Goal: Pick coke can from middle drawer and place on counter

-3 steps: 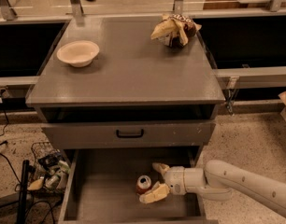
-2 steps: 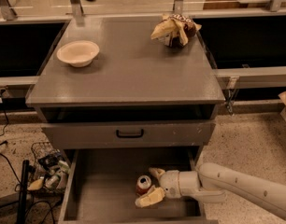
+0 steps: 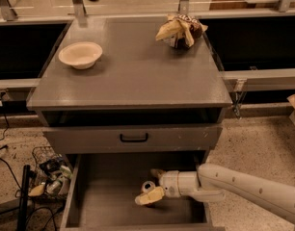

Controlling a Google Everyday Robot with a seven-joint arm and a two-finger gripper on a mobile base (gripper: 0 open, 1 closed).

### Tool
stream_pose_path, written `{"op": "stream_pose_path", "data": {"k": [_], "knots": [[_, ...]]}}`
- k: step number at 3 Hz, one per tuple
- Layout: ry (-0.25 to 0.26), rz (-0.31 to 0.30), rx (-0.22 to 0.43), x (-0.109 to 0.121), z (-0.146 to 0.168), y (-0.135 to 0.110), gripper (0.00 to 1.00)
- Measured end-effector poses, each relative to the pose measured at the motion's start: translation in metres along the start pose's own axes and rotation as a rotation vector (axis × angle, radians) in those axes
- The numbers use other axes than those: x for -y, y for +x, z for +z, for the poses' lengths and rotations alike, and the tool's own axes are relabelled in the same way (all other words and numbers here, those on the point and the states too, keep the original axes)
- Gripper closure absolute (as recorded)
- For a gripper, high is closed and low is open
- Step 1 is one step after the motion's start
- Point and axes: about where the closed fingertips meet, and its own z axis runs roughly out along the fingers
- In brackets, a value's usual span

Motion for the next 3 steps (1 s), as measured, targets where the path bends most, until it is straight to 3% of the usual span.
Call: {"op": "stream_pose_path", "data": {"k": [2,3], "knots": [[0.014,0.036,-0.022,0.007,0.005,0.028,0.00],[0.014,0.036,-0.022,0.007,0.005,0.028,0.03]]}}
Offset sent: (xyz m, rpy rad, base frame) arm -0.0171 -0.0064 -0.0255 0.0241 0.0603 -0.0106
